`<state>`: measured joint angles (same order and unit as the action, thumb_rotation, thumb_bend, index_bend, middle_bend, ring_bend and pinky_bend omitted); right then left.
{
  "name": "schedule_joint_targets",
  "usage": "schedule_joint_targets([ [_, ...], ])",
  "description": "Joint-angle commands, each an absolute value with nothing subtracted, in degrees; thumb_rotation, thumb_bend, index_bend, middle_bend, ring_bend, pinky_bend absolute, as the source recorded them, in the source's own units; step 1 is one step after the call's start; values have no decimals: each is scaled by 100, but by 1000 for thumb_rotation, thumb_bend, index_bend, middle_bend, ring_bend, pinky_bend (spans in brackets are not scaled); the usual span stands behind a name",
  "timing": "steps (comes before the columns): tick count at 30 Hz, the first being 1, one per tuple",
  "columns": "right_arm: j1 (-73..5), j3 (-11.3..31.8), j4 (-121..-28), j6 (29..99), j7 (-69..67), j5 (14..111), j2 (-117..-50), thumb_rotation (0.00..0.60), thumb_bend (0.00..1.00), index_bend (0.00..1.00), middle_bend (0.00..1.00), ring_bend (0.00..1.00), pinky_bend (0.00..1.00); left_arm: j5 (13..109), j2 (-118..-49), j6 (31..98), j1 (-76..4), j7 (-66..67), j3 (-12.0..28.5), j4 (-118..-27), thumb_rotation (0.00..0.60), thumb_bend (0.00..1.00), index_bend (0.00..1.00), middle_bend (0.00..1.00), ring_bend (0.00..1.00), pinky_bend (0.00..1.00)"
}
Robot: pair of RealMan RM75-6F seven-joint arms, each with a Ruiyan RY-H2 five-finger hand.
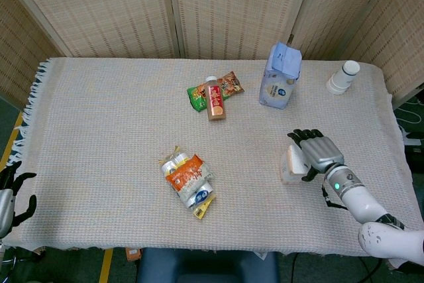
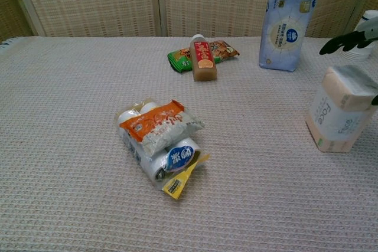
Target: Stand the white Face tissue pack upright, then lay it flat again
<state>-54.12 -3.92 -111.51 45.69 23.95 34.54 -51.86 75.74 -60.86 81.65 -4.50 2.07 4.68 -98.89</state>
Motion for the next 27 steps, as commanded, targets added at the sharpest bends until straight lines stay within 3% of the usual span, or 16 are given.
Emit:
schedule_joint_targets([
  [1, -5361, -371, -11068, 4624, 2379, 3500, -5260, 600, 0, 0, 31, 64, 0, 7576, -6091, 8166, -452, 206, 471, -9886, 600, 486, 277, 0, 0, 175],
  [10, -5293, -355, -10893, 4600, 2381, 3520, -5409, 600, 0, 58, 172, 138, 0, 7564, -6092, 8157, -452, 202, 474, -9879, 600, 486, 277, 0, 0, 176],
  [27, -5180, -279, -10853, 4625, 2337, 3643, -5424, 600, 0, 208, 208, 163, 0, 7555, -6086, 8150, -452, 188, 480, -9882, 600, 486, 277, 0, 0, 176],
])
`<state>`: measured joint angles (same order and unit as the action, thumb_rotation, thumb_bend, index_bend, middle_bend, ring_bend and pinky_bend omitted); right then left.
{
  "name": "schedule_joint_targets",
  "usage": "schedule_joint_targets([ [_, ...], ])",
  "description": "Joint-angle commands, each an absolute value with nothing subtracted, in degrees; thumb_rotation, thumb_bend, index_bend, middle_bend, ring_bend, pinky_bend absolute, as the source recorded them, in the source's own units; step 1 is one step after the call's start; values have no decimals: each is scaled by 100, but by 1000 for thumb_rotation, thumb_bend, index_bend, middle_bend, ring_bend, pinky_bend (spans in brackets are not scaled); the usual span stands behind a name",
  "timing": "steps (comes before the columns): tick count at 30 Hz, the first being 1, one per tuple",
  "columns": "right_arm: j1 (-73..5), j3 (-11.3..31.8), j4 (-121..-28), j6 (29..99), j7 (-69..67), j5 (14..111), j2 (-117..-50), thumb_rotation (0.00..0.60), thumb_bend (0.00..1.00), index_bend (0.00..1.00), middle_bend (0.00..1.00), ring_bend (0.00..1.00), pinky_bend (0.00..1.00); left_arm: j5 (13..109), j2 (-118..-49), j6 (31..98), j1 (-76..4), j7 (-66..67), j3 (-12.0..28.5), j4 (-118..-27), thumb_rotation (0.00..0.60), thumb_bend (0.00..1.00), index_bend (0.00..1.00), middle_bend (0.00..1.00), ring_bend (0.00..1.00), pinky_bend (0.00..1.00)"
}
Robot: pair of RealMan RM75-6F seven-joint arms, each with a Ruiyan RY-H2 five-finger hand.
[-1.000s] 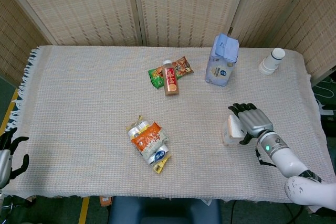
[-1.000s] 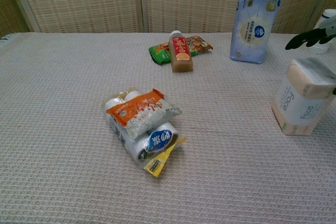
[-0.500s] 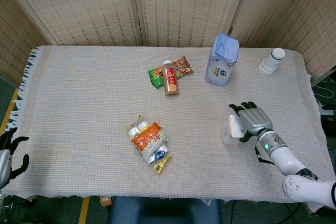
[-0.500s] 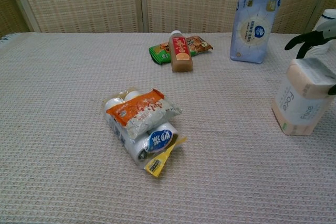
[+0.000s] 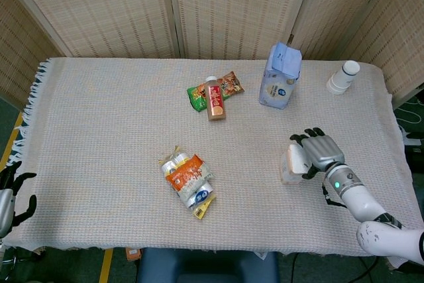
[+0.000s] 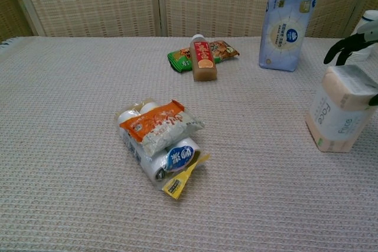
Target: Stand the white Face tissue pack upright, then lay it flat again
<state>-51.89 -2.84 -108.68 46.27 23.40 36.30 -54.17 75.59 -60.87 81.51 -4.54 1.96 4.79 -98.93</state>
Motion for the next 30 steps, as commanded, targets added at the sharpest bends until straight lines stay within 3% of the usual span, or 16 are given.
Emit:
schedule_joint_targets([
  [1, -5172, -274, -10841, 4637, 2338, 3657, -5433, 600, 0, 220, 213, 166, 0, 7555, -6086, 8152, -452, 187, 481, -9878, 600, 485, 277, 0, 0, 176],
  [13, -5100, -226, -10827, 4752, 2387, 3717, -5493, 600, 0, 303, 300, 244, 0, 7566, -6086, 8156, -451, 181, 481, -9875, 600, 486, 277, 0, 0, 176],
  [18, -5073, -213, -10836, 4834, 2436, 3702, -5507, 600, 0, 402, 373, 304, 0, 7570, -6086, 8151, -451, 180, 477, -9873, 600, 485, 277, 0, 0, 176],
  [26, -4846, -76, -10802, 4977, 2145, 4025, -5475, 600, 0, 403, 382, 330, 0, 7569, -6085, 8149, -451, 179, 478, -9876, 600, 485, 277, 0, 0, 176],
  [30, -4516, 167, -10702, 5100, 1433, 4668, -5466, 600, 0, 403, 395, 353, 0, 7572, -6087, 8155, -450, 189, 477, -9883, 600, 487, 277, 0, 0, 176],
])
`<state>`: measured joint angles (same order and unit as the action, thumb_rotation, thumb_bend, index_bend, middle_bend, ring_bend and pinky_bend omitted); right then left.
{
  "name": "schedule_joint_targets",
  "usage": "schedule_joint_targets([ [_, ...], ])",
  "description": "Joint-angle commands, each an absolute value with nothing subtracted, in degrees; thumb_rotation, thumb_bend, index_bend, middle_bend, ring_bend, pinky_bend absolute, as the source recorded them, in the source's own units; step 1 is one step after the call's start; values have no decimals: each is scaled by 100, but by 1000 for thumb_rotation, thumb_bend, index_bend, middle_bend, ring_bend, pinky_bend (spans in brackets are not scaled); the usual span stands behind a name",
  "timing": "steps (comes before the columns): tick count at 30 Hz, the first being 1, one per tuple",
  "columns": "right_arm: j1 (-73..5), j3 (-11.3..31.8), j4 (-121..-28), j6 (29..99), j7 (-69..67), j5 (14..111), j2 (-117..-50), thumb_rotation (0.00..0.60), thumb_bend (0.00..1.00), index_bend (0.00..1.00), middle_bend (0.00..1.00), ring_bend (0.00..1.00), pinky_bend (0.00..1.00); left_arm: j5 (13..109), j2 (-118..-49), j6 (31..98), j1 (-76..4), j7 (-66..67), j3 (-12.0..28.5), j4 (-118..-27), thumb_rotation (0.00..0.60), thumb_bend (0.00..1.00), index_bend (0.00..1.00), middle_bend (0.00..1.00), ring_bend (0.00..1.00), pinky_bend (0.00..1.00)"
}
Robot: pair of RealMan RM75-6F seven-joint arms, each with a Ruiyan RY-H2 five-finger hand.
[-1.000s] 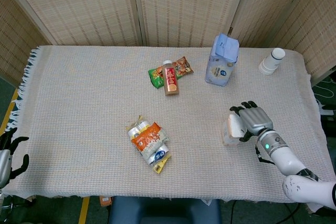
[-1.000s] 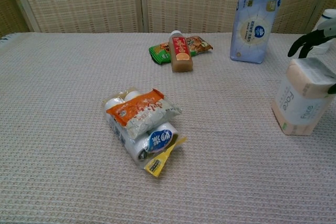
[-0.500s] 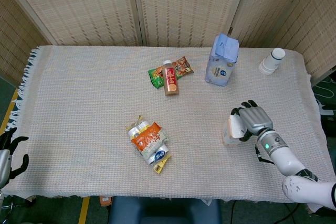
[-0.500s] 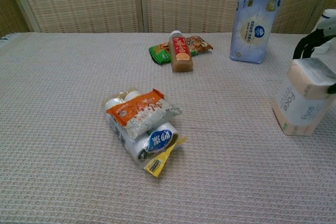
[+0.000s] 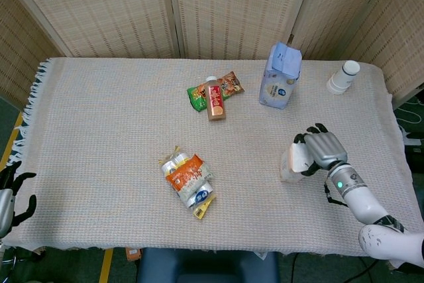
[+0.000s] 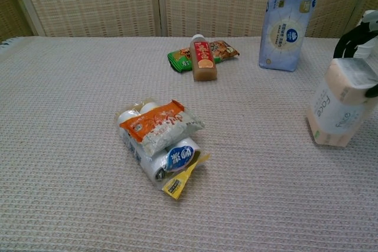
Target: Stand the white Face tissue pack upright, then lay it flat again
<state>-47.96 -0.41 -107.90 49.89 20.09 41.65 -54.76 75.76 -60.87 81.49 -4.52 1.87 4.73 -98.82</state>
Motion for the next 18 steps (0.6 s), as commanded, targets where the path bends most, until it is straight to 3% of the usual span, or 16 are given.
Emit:
schedule_joint_targets([
  [1, -4406, 249, -10651, 5135, 1144, 4886, -5481, 600, 0, 403, 396, 356, 0, 7571, -6086, 8161, -448, 186, 479, -9884, 600, 487, 278, 0, 0, 176],
  [6, -3654, 670, -10003, 5550, -1321, 6548, -5828, 600, 0, 403, 396, 375, 0, 7587, -6082, 8171, -442, 172, 475, -9888, 600, 485, 278, 0, 0, 176],
  [10, -3121, 757, -8769, 6421, -4128, 7988, -6570, 600, 0, 403, 406, 403, 0, 7598, -6085, 8168, -444, 182, 469, -9894, 600, 486, 278, 0, 0, 176],
  [13, -2947, 719, -7735, 6844, -5529, 8379, -7179, 600, 0, 403, 414, 415, 0, 7591, -6081, 8176, -438, 180, 471, -9896, 600, 485, 279, 0, 0, 177],
  [18, -2925, 531, -6235, 6910, -6445, 8670, -7971, 600, 20, 403, 415, 419, 0, 7572, -6082, 8150, -444, 167, 473, -9875, 600, 486, 280, 0, 0, 178],
])
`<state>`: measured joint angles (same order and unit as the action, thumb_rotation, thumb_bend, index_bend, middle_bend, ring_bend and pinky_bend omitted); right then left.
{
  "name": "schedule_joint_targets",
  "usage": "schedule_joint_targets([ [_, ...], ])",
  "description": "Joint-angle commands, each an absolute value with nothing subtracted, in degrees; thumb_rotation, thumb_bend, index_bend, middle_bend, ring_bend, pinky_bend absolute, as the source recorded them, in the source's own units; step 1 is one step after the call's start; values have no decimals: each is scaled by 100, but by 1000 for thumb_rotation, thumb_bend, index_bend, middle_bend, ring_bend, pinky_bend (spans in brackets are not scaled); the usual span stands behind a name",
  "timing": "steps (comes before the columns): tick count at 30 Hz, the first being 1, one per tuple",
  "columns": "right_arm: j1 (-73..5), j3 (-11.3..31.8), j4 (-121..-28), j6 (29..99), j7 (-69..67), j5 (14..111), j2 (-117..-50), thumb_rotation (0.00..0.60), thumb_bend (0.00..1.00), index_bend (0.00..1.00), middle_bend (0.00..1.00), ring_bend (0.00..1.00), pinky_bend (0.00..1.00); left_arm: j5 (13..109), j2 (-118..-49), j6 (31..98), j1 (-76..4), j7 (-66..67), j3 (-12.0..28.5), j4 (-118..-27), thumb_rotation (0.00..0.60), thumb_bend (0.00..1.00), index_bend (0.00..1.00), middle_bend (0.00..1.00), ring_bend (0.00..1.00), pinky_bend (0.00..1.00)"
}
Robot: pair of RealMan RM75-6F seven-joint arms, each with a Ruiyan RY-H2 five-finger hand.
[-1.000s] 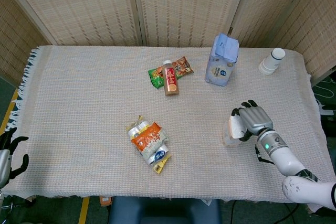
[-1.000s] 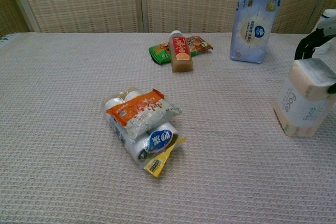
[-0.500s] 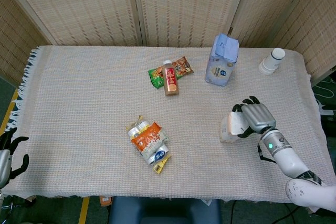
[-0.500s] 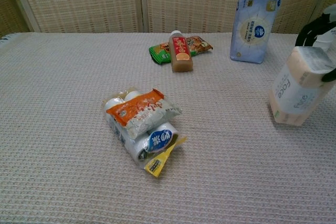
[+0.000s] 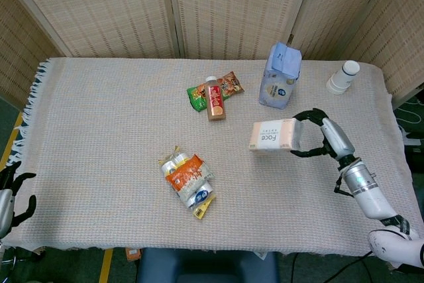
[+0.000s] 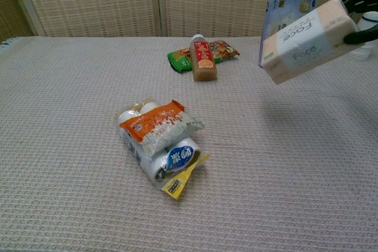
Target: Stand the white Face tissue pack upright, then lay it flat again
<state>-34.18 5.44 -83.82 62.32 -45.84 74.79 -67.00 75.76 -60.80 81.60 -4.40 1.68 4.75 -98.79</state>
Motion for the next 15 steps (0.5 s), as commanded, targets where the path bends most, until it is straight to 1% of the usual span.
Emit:
schedule_joint_targets([
  [1, -2941, 495, -5913, 6891, -6549, 8713, -8147, 600, 25, 403, 416, 420, 0, 7567, -6086, 8141, -449, 171, 474, -9870, 600, 486, 282, 0, 0, 178],
  [4, -2988, 455, -5292, 6890, -6848, 8793, -8521, 600, 37, 403, 422, 423, 0, 7555, -6096, 8130, -456, 187, 477, -9863, 600, 486, 284, 0, 0, 179],
  [8, -3097, 329, -4749, 6819, -7258, 8971, -8863, 600, 40, 403, 425, 426, 0, 7542, -6104, 8125, -458, 200, 479, -9858, 600, 486, 283, 0, 0, 181],
  [12, -3221, 221, -4416, 6782, -7598, 9134, -9075, 600, 41, 403, 425, 426, 3, 7528, -6105, 8136, -454, 200, 489, -9851, 600, 486, 284, 0, 0, 183],
  [15, -3257, 179, -4356, 6763, -7709, 9185, -9099, 600, 41, 403, 425, 426, 7, 7522, -6105, 8136, -453, 196, 491, -9847, 600, 485, 284, 0, 0, 184],
])
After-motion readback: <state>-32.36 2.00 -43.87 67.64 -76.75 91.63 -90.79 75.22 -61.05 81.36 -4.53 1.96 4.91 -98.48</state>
